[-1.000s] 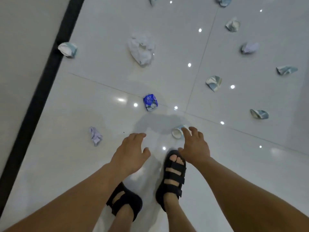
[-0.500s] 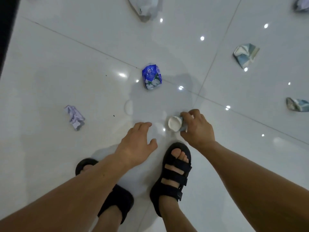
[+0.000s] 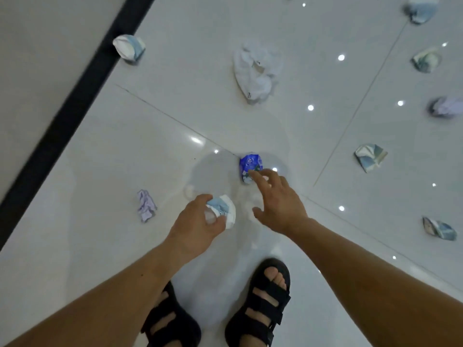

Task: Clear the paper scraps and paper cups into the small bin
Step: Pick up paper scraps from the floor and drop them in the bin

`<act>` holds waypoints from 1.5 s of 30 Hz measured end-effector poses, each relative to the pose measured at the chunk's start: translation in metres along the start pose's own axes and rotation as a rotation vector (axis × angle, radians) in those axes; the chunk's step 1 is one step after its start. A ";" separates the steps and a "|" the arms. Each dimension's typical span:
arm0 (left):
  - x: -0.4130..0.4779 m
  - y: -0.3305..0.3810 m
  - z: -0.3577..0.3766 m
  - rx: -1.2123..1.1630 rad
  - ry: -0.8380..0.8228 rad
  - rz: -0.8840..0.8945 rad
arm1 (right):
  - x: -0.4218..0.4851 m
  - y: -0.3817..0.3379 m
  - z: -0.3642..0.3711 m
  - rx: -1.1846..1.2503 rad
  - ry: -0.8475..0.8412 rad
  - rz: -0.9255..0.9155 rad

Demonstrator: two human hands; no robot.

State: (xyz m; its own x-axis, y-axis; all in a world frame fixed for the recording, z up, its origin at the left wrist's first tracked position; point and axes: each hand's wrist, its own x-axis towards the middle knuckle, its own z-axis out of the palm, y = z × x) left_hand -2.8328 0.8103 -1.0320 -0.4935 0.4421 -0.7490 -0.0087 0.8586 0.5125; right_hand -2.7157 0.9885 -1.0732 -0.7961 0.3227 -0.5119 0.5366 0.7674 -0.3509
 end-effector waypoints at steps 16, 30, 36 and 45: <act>0.003 -0.088 -0.026 0.014 0.071 -0.007 | 0.063 -0.037 0.033 -0.070 -0.030 0.188; -0.182 -0.020 -0.185 -0.164 0.222 -0.073 | -0.066 -0.257 -0.141 -0.014 -0.047 -0.142; -0.265 -0.039 -0.223 -0.252 0.397 -0.135 | -0.106 -0.340 -0.175 -0.053 -0.070 -0.332; -0.387 -0.122 -0.232 -0.415 0.633 -0.283 | -0.159 -0.458 -0.159 -0.161 -0.158 -0.594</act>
State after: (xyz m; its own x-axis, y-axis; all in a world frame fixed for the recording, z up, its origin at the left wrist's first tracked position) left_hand -2.8427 0.4747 -0.7071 -0.8222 -0.1148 -0.5575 -0.4676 0.6947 0.5466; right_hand -2.8793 0.6740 -0.7071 -0.8875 -0.2602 -0.3802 -0.0427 0.8682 -0.4945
